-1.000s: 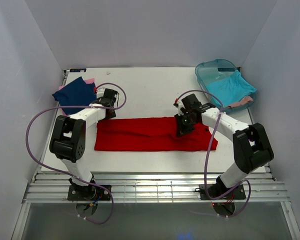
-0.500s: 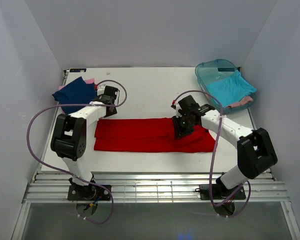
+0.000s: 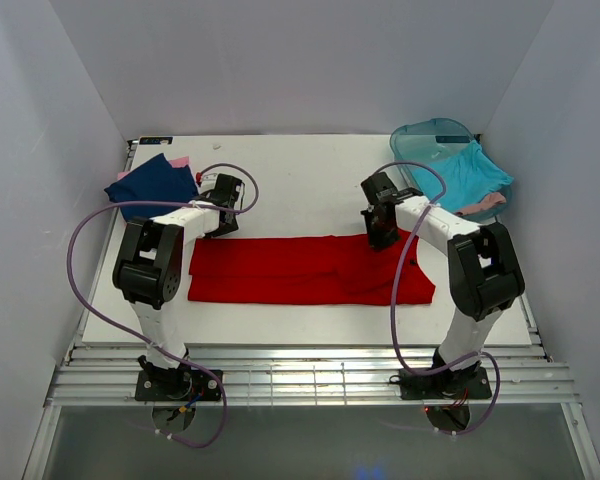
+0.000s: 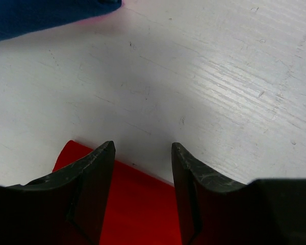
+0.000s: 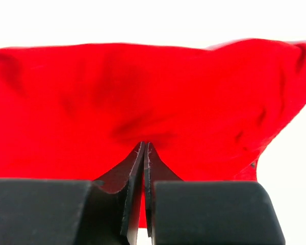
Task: Fold and stack the t-shirts
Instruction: Fold the tshirt
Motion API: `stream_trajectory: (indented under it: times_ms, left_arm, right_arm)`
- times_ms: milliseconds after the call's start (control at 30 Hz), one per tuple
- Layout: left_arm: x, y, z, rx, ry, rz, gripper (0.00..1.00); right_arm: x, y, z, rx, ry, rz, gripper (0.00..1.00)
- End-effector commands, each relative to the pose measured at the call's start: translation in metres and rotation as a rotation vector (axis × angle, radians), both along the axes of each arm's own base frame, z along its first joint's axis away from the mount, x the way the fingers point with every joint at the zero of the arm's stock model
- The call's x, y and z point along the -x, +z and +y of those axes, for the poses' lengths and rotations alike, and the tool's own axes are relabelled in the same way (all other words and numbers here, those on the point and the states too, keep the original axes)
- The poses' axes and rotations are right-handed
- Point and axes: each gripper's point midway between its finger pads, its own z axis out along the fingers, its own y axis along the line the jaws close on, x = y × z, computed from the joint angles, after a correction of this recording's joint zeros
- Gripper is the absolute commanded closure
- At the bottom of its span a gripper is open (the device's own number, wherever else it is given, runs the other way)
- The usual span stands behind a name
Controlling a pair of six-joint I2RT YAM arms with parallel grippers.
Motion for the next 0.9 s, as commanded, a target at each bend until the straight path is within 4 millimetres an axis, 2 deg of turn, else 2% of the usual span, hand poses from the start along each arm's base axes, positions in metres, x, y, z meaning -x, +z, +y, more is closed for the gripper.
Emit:
stream_trajectory:
  times_ms: [0, 167, 300, 467, 700, 733, 833, 867]
  left_arm:
    - [0.008, -0.017, -0.004, 0.018, -0.002, 0.051, 0.41]
    - [0.014, -0.03, -0.003, 0.007, 0.001, 0.097, 0.44]
    - [0.024, -0.04, 0.003, -0.011, 0.022, 0.132, 0.48]
    - [0.037, -0.057, 0.004, 0.01, 0.037, 0.191, 0.51]
    - [0.054, -0.061, 0.006, 0.025, 0.07, 0.204, 0.57]
    - [0.055, -0.06, 0.006, 0.025, 0.073, 0.202, 0.58]
    - [0.064, -0.061, 0.012, 0.006, 0.088, 0.209, 0.58]
    - [0.066, -0.057, 0.014, 0.006, 0.103, 0.188, 0.59]
  right_arm:
    - [-0.012, -0.004, -0.015, 0.062, -0.071, -0.022, 0.92]
    - [-0.003, -0.024, -0.038, 0.091, -0.136, 0.042, 0.92]
    - [0.006, -0.019, -0.052, 0.099, -0.171, 0.03, 0.92]
    - [0.009, -0.039, -0.062, 0.098, -0.176, 0.097, 0.92]
    - [-0.028, -0.059, -0.052, 0.1, -0.169, 0.125, 0.92]
    - [-0.041, -0.052, -0.048, 0.09, -0.173, 0.1, 0.92]
    - [-0.055, -0.055, -0.048, 0.096, -0.177, 0.108, 0.92]
    - [-0.07, -0.046, -0.044, 0.083, -0.174, 0.077, 0.92]
